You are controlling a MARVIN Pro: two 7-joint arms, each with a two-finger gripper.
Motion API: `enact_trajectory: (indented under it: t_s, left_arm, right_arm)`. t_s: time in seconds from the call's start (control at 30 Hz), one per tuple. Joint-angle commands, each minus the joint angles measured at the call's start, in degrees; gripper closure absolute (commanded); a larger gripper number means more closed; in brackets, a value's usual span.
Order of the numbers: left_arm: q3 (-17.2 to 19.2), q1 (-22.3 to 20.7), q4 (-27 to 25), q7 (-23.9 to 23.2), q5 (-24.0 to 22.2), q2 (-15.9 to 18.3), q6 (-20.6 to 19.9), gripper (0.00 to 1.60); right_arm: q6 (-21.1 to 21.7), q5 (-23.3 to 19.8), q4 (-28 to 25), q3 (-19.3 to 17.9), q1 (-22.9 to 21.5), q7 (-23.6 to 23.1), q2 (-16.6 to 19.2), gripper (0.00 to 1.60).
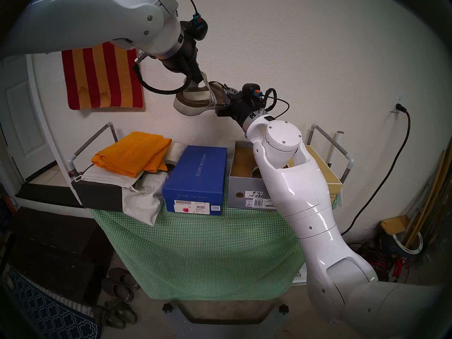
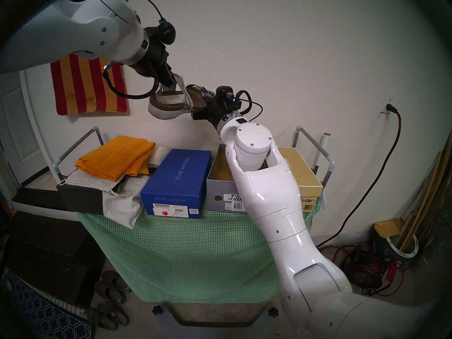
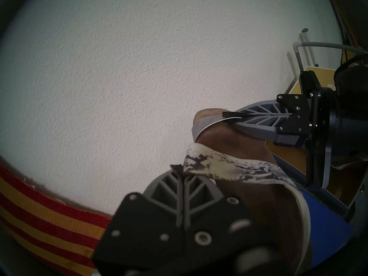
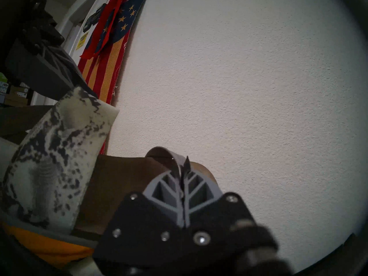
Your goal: Put shoes into shoe box
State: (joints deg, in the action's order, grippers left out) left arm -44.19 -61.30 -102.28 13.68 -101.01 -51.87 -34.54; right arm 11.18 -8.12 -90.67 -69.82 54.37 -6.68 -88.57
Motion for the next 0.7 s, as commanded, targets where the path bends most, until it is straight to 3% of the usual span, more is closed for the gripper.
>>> enact_trajectory:
  t_s: [0.0, 0.13, 0.17, 0.27, 0.47, 0.6, 0.67]
  left_arm:
    - [0.2, -0.3, 0.1, 0.0, 0.1, -0.1, -0.1, 1.6]
    - [0.2, -0.3, 0.1, 0.0, 0.1, -0.2, 0.0, 1.6]
    - [0.1, -0.4, 0.2, -1.4, 0.3, -0.3, -0.5, 0.0]
    - [-0.2, -0.7, 0.3, -4.5, 1.7, -0.3, -0.9, 0.0]
    - [-1.8, -2.6, -2.0, -10.7, 4.1, -2.9, -6.7, 0.0]
    - [-2.7, -3.7, -4.0, -10.5, 4.7, -2.2, -8.0, 0.0]
    - [-3.2, -4.6, -4.7, -10.1, 4.3, -0.3, -8.4, 0.0]
  right_arm:
    - [-5.7, 2.8, 0.3, 0.7, -0.7, 1.4, 0.3, 1.6]
    - [-10.6, 6.0, 1.7, 0.4, -2.7, 3.4, 0.3, 1.6]
    - [-11.0, 6.3, 2.2, 0.1, -3.4, 3.6, 0.2, 1.6]
    - [-11.4, 6.9, 2.9, -0.2, -4.7, 3.9, 0.3, 1.6]
    - [-11.9, 8.0, 6.0, -2.4, -9.5, 3.9, 0.7, 1.6]
    - [-12.7, 8.5, 7.0, -3.5, -11.3, 3.1, 1.0, 1.6]
    - [-13.0, 8.8, 7.2, -3.5, -12.5, 1.3, 2.2, 1.6]
